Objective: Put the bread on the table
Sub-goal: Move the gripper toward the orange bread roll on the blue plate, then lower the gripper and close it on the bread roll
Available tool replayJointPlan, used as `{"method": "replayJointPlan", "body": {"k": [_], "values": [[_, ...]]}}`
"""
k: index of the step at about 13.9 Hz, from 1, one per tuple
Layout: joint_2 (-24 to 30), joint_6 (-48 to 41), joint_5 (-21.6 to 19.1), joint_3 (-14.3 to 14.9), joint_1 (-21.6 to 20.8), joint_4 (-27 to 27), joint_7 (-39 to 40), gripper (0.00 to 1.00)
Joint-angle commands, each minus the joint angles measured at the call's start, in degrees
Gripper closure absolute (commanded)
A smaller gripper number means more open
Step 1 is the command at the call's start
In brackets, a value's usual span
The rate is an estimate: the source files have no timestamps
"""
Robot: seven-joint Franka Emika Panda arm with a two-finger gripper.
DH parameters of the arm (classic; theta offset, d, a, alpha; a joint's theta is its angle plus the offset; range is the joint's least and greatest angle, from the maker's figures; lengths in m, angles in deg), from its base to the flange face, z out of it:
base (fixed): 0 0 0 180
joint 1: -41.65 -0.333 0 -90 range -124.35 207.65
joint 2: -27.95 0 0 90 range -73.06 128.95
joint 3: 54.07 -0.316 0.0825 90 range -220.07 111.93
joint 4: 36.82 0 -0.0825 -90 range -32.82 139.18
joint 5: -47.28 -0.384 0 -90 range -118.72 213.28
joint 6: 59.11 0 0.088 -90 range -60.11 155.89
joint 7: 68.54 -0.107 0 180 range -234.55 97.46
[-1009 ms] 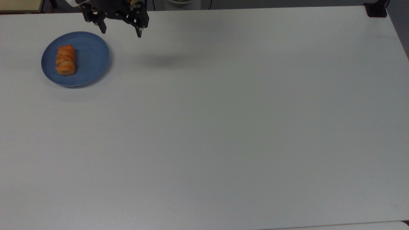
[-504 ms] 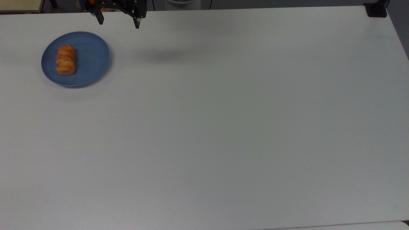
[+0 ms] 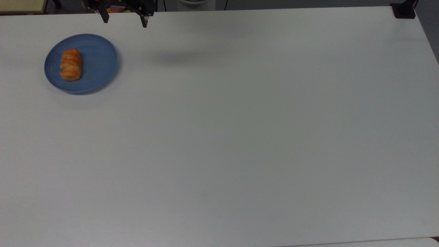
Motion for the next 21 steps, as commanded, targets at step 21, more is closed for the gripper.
{"method": "replayJointPlan", "body": {"k": [21], "values": [[-14.9,26.1,5.1,0.9,19.9,10.1,15.7,0.0]]}}
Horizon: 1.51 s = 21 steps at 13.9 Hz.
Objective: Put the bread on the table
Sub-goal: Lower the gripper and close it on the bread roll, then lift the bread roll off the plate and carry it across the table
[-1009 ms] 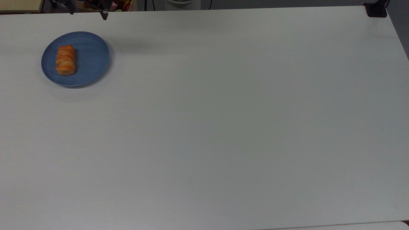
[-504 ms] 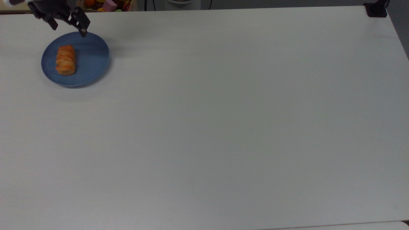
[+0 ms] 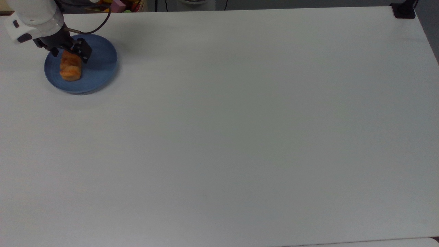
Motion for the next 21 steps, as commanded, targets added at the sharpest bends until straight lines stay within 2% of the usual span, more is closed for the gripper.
{"method": "replayJointPlan", "body": {"k": [1,6,8,10,11,14,16,21], "values": [[-1.2,3.1,0.6,-0.2,1.2,0.2,2.9,0.03],[-2.9,4.5,1.4,-0.2,0.7,0.3,2.9,0.2],[-3.2,4.6,1.4,-0.2,0.5,0.3,2.6,0.36],[-3.2,4.7,1.4,-0.2,0.4,0.3,2.7,0.59],[-3.1,4.6,1.4,-0.2,0.5,0.3,3.1,0.75],[-2.3,3.7,1.4,-0.2,1.1,0.2,4.1,0.94],[-1.2,0.8,0.7,-0.2,1.2,-0.4,4.6,1.0],[4.6,-7.7,-1.1,-0.4,0.6,-3.0,4.1,1.0]]}}
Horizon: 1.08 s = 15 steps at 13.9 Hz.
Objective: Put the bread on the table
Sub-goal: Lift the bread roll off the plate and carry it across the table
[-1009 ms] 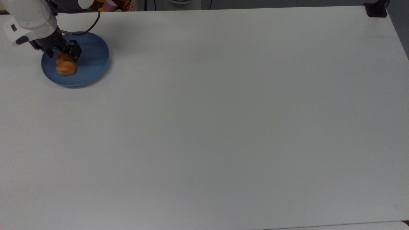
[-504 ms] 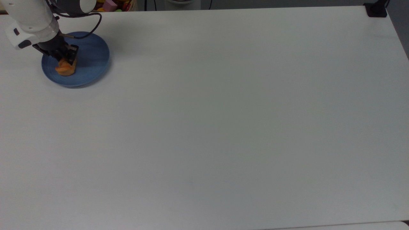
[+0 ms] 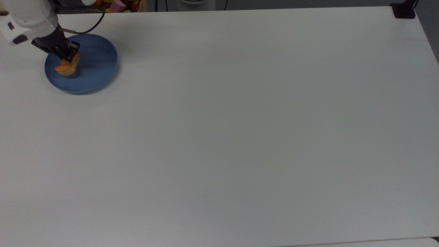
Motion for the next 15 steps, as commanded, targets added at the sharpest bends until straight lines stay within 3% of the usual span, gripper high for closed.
{"method": "replayJointPlan", "body": {"k": [1,4,8,11,15], "values": [[5.7,-8.8,-3.9,-0.3,-0.7,-2.6,1.2,1.0],[8.7,-16.3,-7.2,-0.8,-1.2,-7.2,1.4,1.0],[13.6,-21.1,-10.9,-1.0,-7.2,-9.7,0.0,1.0],[13.6,-21.1,-11.2,-1.0,-16.2,-13.0,-8.2,1.0],[13.0,-20.5,-11.2,-1.0,-31.6,-16.1,-14.3,1.0]]}}
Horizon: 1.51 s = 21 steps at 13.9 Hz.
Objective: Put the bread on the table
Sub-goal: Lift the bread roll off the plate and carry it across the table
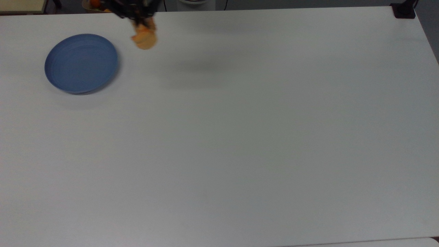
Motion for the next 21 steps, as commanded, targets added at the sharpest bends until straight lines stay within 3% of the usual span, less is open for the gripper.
{"method": "replayJointPlan", "body": {"k": [1,4,7,13,21], "values": [[-1.2,-0.3,-0.3,1.0,-11.2,-2.1,-10.3,1.0],[-6.7,4.4,-0.1,1.0,-20.3,-6.3,-19.6,1.0],[-12.7,19.4,-0.2,1.0,-26.8,-6.8,-27.5,0.99],[-26.3,31.1,-0.2,1.0,-32.8,-12.0,-31.9,0.99],[-37.4,37.1,0.5,1.2,-38.9,-12.8,-34.9,0.99]]}}
